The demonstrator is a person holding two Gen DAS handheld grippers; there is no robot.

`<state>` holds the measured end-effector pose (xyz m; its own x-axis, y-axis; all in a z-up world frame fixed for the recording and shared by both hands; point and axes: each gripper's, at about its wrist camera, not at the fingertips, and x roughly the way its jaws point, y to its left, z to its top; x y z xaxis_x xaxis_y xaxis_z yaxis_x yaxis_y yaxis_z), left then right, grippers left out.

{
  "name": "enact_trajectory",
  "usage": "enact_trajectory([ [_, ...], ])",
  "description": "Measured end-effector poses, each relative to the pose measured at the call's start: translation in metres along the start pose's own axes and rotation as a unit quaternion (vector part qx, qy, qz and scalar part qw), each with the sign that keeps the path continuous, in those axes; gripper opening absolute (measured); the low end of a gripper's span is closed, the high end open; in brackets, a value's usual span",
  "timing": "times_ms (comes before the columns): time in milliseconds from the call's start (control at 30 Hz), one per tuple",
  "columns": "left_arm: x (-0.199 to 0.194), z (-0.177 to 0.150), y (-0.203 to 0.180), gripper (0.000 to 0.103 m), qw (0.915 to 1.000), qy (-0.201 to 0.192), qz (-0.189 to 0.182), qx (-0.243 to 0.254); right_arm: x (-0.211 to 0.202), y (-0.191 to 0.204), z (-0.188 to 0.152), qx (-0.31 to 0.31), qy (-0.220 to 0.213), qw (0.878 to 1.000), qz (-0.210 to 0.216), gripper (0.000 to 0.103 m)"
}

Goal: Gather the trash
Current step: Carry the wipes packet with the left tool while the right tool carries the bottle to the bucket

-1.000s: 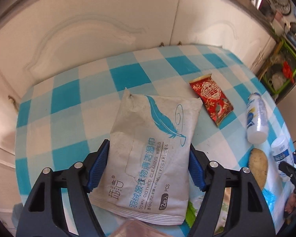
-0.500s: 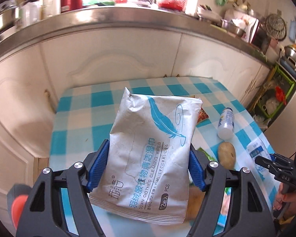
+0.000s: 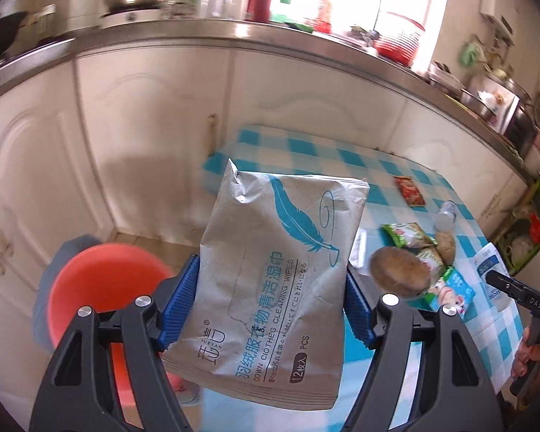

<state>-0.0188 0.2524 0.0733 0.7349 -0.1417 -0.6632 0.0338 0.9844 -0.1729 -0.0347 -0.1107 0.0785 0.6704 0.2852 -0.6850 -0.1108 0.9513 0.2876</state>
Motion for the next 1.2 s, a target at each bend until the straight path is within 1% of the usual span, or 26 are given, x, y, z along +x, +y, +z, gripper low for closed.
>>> enact_trajectory([
  [133, -0.031, -0.02, 0.042, 0.073, 0.9985, -0.013, 0.043, -0.032, 0.0, 0.022, -0.006, -0.009, 0.013, 1.0, 0.021, 0.044],
  [167, -0.041, -0.027, 0.056, 0.073, 0.9971, -0.015, 0.059, -0.046, 0.001, 0.03, -0.008, -0.013, 0.017, 0.999, 0.028, 0.044],
  [233, -0.055, -0.036, 0.077, 0.073, 0.9949, -0.019, 0.074, -0.066, 0.002, 0.041, -0.009, -0.019, 0.024, 0.999, 0.036, 0.044],
  [300, -0.071, -0.047, 0.1, 0.073, 0.9913, -0.022, 0.096, -0.087, 0.005, 0.056, -0.008, -0.027, 0.031, 0.998, 0.049, 0.044],
  [367, -0.084, -0.056, 0.119, 0.073, 0.9878, -0.024, 0.11, -0.107, 0.009, 0.072, -0.008, -0.035, 0.041, 0.996, 0.066, 0.044],
  [500, -0.1, -0.068, 0.144, 0.073, 0.9815, -0.028, 0.134, -0.134, 0.021, 0.106, -0.006, -0.053, 0.067, 0.991, 0.105, 0.044],
  [633, -0.108, -0.071, 0.159, 0.073, 0.9766, -0.039, 0.138, -0.16, 0.035, 0.146, -0.001, -0.068, 0.094, 0.982, 0.149, 0.044],
  [733, -0.108, -0.071, 0.165, 0.074, 0.9745, -0.044, 0.142, -0.168, 0.046, 0.179, 0.004, -0.084, 0.111, 0.974, 0.179, 0.044],
  [833, -0.101, -0.07, 0.17, 0.074, 0.9732, -0.045, 0.133, -0.183, 0.059, 0.213, 0.008, -0.103, 0.128, 0.966, 0.2, 0.044],
  [900, -0.097, -0.071, 0.174, 0.074, 0.9719, -0.044, 0.129, -0.192, 0.07, 0.232, 0.01, -0.113, 0.139, 0.961, 0.209, 0.044],
  [1000, -0.083, -0.068, 0.176, 0.074, 0.9715, -0.039, 0.124, -0.198, 0.091, 0.261, 0.011, -0.133, 0.154, 0.957, 0.209, 0.044],
  [1067, -0.069, -0.067, 0.178, 0.074, 0.9702, -0.032, 0.119, -0.209, 0.111, 0.278, 0.013, -0.128, 0.174, 0.951, 0.219, 0.044],
  [1200, -0.042, -0.064, 0.18, 0.074, 0.969, -0.014, 0.113, -0.22, 0.144, 0.301, 0.012, -0.124, 0.201, 0.947, 0.218, 0.044],
])
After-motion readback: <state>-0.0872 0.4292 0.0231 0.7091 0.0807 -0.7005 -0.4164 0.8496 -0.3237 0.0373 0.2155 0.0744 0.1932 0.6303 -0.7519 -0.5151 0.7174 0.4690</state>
